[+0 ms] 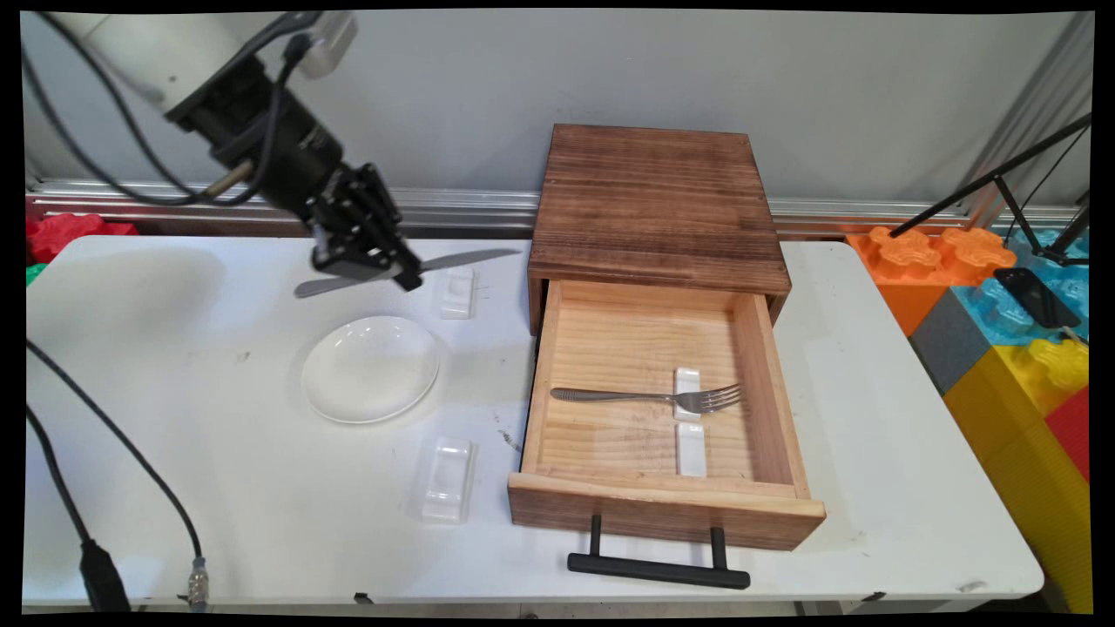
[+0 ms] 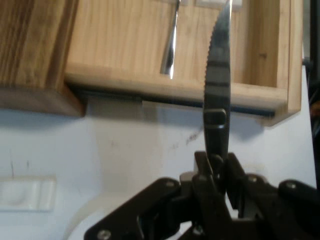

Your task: Place the picked object into the drawer

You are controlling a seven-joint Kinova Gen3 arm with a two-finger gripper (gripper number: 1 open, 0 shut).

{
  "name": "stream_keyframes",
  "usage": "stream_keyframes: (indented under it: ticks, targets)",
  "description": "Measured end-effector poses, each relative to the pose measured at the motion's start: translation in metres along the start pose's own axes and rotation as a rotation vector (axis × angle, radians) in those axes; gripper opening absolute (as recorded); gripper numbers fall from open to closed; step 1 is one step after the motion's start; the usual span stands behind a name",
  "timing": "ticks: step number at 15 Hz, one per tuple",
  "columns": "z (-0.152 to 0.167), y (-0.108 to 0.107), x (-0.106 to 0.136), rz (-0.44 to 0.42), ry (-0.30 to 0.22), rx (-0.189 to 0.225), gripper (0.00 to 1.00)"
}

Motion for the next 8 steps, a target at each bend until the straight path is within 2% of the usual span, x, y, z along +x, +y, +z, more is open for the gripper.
stream_keyframes:
  ticks: [8]
  targets:
    - [0.013,0.009,0.068,0.027,0.058,-0.019,0.0]
